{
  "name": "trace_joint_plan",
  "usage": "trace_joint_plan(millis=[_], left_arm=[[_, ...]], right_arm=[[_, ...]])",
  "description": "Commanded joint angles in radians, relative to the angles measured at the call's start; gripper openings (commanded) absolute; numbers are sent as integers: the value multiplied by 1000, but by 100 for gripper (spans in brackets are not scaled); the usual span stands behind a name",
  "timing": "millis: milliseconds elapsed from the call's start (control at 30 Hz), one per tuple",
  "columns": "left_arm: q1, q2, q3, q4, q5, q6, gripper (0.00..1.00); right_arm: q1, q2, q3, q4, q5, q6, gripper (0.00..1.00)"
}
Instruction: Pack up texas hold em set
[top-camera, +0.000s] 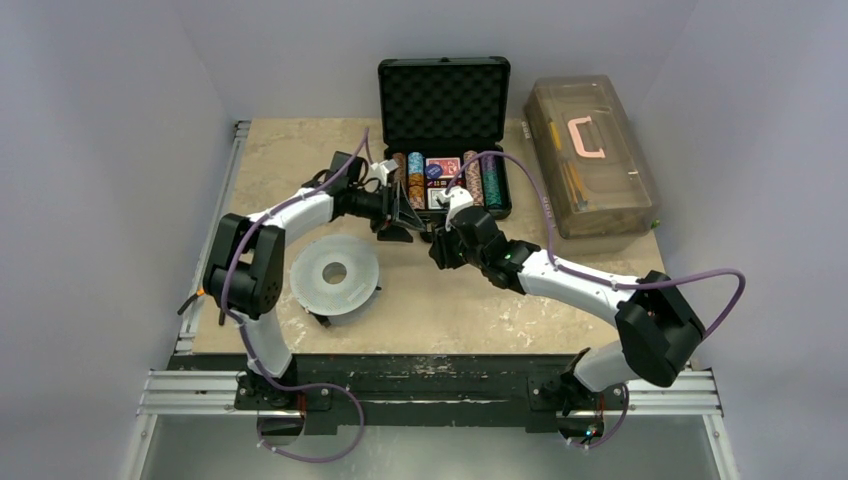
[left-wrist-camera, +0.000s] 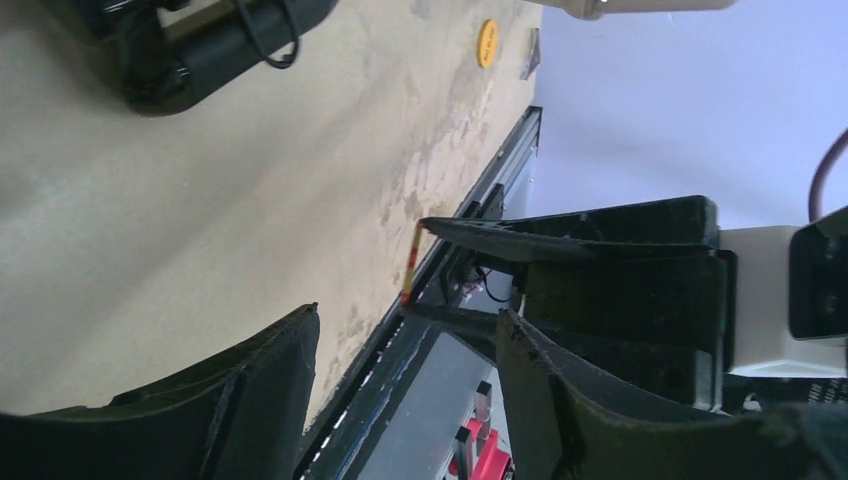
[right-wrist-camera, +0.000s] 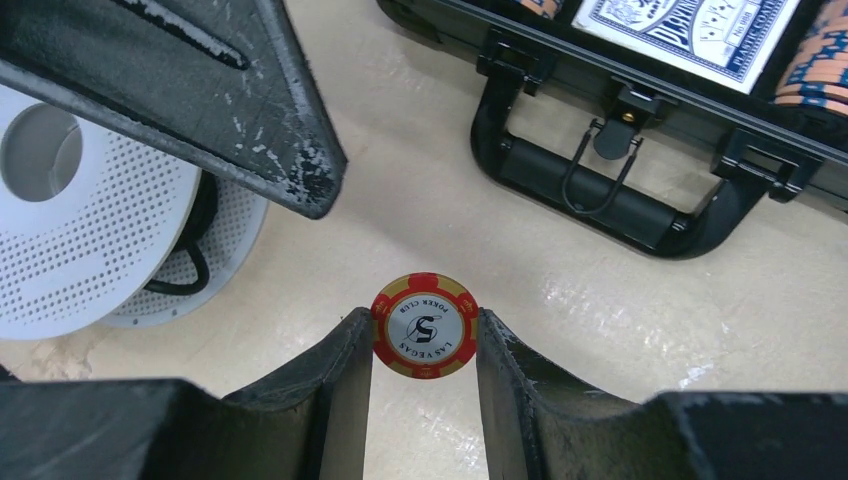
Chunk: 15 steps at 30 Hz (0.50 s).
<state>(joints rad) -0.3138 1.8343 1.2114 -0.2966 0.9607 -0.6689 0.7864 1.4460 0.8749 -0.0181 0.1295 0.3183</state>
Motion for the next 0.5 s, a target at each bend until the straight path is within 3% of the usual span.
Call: trace_joint_plan(millis=[0, 467], left_arm=[[-28, 12, 76, -1, 75, 13, 63], [-67, 72, 136, -97, 72, 67, 49]], right_arm=[[4, -12, 39, 58, -69, -31, 13], [10, -24, 56, 61, -44, -24, 12]])
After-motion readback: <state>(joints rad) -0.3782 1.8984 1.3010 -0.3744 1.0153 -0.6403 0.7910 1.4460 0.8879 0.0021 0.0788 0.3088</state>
